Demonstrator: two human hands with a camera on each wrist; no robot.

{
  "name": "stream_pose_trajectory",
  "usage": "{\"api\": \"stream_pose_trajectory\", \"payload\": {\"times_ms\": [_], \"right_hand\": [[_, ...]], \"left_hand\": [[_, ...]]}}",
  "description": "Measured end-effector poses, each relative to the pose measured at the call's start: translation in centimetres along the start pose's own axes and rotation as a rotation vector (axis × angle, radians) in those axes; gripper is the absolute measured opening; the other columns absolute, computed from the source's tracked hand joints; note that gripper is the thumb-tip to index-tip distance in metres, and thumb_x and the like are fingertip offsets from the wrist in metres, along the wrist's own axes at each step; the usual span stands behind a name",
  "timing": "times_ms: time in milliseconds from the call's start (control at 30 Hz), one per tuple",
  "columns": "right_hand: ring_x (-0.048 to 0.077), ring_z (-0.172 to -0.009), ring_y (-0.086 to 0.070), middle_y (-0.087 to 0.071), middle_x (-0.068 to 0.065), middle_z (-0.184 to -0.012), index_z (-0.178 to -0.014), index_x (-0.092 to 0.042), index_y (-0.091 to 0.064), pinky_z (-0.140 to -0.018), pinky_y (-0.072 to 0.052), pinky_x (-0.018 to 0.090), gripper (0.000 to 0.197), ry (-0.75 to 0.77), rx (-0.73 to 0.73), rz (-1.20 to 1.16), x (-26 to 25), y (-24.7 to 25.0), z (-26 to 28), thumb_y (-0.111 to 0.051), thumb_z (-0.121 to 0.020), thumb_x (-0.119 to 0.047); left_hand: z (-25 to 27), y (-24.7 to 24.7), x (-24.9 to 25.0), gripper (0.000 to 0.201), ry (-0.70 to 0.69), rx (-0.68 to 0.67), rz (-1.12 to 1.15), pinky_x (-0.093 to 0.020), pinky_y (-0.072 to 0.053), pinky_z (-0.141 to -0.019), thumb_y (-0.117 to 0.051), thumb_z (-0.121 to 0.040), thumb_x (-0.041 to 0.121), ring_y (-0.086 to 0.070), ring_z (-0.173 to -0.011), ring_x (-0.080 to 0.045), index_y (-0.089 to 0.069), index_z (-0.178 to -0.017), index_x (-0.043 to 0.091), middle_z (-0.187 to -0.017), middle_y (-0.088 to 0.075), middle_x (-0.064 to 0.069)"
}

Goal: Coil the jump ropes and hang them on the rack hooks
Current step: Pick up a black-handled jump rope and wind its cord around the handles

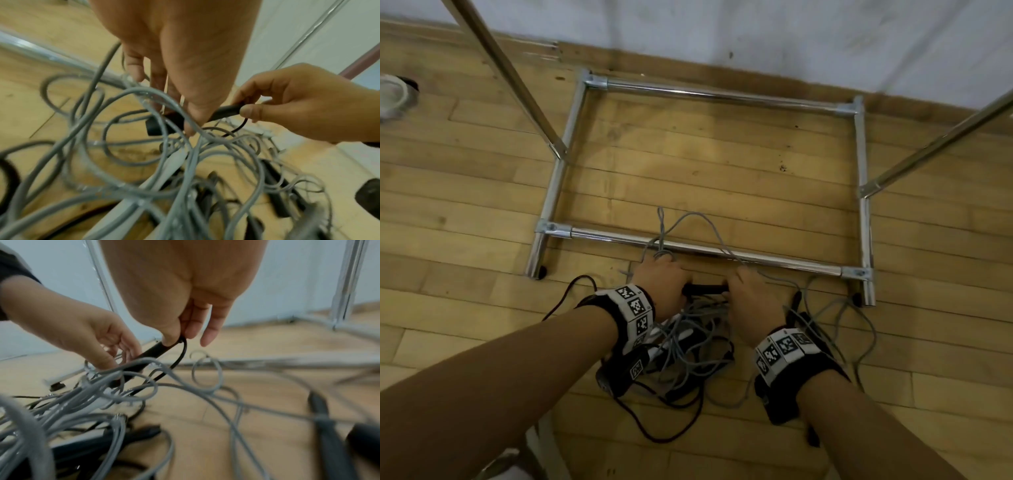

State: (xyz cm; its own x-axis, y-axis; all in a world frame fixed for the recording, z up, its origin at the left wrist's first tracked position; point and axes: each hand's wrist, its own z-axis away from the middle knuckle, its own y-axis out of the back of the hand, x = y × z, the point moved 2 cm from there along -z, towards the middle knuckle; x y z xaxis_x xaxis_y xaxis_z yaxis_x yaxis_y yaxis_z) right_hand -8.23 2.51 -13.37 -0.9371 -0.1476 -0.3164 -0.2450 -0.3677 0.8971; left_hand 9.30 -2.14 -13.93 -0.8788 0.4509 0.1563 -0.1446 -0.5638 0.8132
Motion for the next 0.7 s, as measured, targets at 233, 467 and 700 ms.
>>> {"api": "stream_pose_trajectory", "payload": {"times_ms": [233,467,700], "right_hand": [[0.025,-0.094,-0.054,-0.059,0.005,-0.103,-0.104,-0.011,-0.064,-0.079,-0.050,0.037,0.018,0.164,0.277,0.017,-0.7,7.0,2.8,-0.065,-0.086,-0.006],[0.003,-0.067,-0.054,-0.058,-0.012,-0.070,-0.075,-0.026,-0.062,-0.058,-0.041,0.021,0.025,-0.118,0.364,-0.377,-3.4,14.1,5.3,-0.059,-0.090,-0.047],[0.003,-0.070,-0.065,-0.070,-0.010,-0.072,-0.073,-0.028,-0.065,-0.058,-0.049,0.023,0.022,-0.225,0.437,-0.604,-7.7,20.3,7.6,-0.065,-0.084,-0.047]], "left_hand": [[3.4,5.9,2.0,0.020,0.015,-0.001,0.209,-0.028,-0.046,-0.053,-0.063,-0.081,0.047,-0.058,-0.067,-0.016,-0.058,-0.086,0.029,-0.072,-0.058,0.006],[9.0,13.9,4.0,0.025,0.074,0.256,0.381,-0.026,-0.038,-0.052,-0.068,-0.083,0.050,-0.057,-0.067,-0.013,-0.066,-0.085,0.025,-0.072,-0.061,0.007],[15.9,18.2,6.7,0.027,-0.007,0.439,0.508,-0.012,-0.028,-0.041,-0.072,-0.083,0.048,-0.053,-0.054,0.000,-0.061,-0.069,0.028,-0.061,-0.060,0.009]]}}
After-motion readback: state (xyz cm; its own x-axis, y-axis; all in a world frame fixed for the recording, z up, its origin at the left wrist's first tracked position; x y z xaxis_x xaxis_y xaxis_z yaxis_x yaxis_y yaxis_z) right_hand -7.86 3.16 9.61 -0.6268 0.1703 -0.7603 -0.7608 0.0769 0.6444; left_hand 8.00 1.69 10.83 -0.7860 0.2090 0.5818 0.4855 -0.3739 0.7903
